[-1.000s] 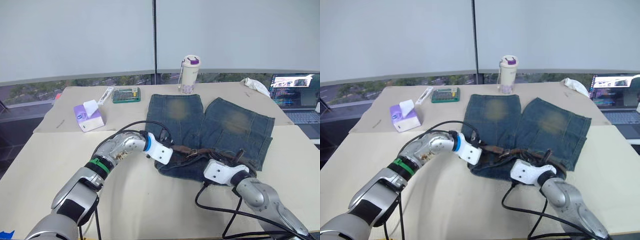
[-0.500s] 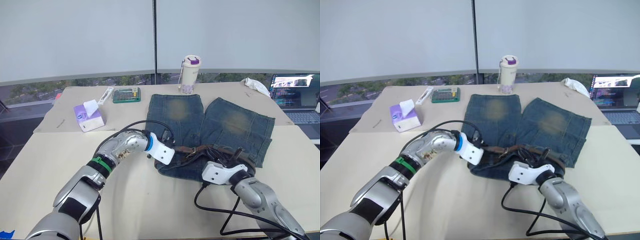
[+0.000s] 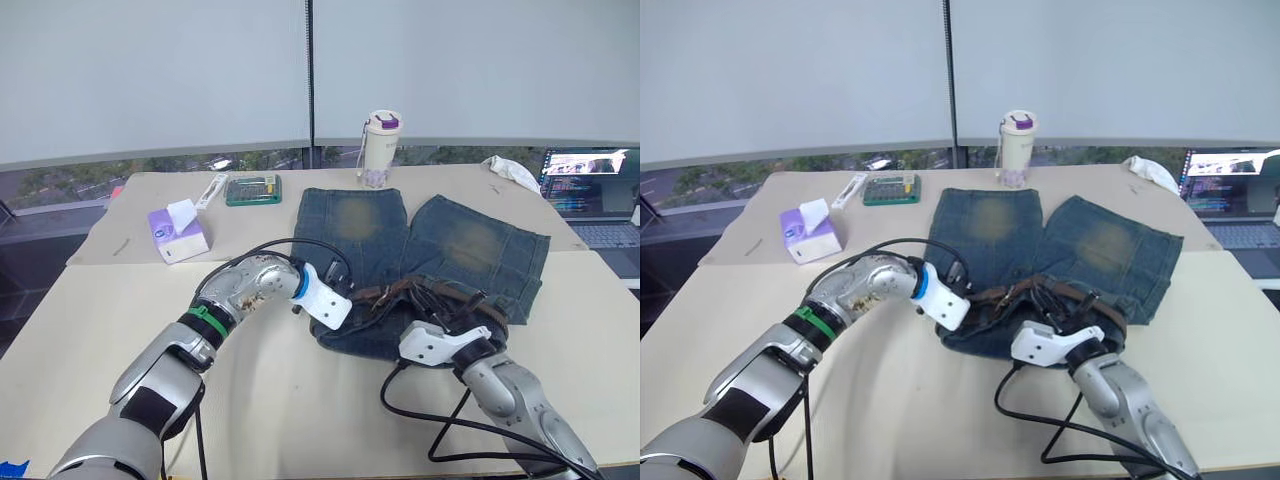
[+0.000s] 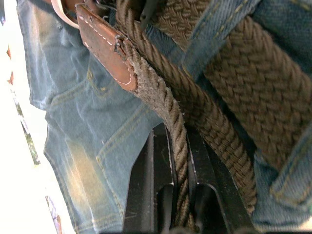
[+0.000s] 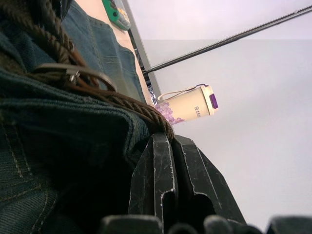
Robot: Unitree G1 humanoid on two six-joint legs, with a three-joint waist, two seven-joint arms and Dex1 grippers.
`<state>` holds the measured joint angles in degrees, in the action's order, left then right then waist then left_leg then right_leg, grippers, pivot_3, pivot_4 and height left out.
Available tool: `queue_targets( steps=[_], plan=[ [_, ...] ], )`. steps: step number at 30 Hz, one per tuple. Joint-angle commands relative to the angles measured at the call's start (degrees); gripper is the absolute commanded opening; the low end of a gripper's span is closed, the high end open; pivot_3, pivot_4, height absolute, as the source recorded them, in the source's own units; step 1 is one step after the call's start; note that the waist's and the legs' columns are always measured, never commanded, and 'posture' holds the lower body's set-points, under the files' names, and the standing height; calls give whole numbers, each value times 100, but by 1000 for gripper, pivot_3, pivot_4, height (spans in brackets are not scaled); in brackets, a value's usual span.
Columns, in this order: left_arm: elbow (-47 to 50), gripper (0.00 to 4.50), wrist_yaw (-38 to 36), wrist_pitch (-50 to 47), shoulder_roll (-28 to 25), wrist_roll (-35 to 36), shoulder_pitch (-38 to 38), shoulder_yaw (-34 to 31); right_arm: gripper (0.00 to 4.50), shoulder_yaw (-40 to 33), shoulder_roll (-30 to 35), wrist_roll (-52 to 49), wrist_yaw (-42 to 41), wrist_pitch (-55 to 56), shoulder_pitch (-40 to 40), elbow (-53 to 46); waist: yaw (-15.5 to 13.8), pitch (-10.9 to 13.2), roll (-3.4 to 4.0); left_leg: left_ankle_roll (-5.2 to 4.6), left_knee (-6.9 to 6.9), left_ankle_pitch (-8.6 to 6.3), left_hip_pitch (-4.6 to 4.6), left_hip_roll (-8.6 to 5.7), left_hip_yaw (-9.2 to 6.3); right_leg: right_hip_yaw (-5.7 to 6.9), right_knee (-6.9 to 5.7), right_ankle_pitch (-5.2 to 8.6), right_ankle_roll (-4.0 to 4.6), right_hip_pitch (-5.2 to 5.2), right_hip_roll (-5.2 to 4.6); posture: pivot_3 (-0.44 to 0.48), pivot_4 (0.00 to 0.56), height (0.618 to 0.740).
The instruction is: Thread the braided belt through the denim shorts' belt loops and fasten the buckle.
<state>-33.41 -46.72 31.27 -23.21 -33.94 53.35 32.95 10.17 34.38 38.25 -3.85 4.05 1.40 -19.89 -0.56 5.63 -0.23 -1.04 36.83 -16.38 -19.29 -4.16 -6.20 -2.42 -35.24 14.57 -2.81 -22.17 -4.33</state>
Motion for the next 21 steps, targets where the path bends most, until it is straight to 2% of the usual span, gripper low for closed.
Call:
queue_targets(
  steps=[1, 10, 21],
  plan=[
    [54, 0, 128, 163, 117, 8, 241, 15, 21, -148, -14, 84, 43, 236, -163, -133, 1, 0, 0, 0, 0, 0, 0, 0, 0, 0, 0, 0, 0, 0, 0, 0, 150, 740],
    [-99, 0, 522, 479, 251, 94, 319, -92, 21, -105, -146, 120, 37, 285, -86, -20, 4, 0, 0, 0, 1, 1, 1, 0, 2, -1, -4, 0, 0, 0, 0, 0, 150, 740],
    [-245, 0, -411, 1083, -94, 929, 135, -104, 21, -268, -150, 104, 28, 347, 13, 59, 12, -5, 8, -1, 3, 2, 2, 0, 2, -2, -11, 0, 1, -1, 0, 0, 150, 740]
  ],
)
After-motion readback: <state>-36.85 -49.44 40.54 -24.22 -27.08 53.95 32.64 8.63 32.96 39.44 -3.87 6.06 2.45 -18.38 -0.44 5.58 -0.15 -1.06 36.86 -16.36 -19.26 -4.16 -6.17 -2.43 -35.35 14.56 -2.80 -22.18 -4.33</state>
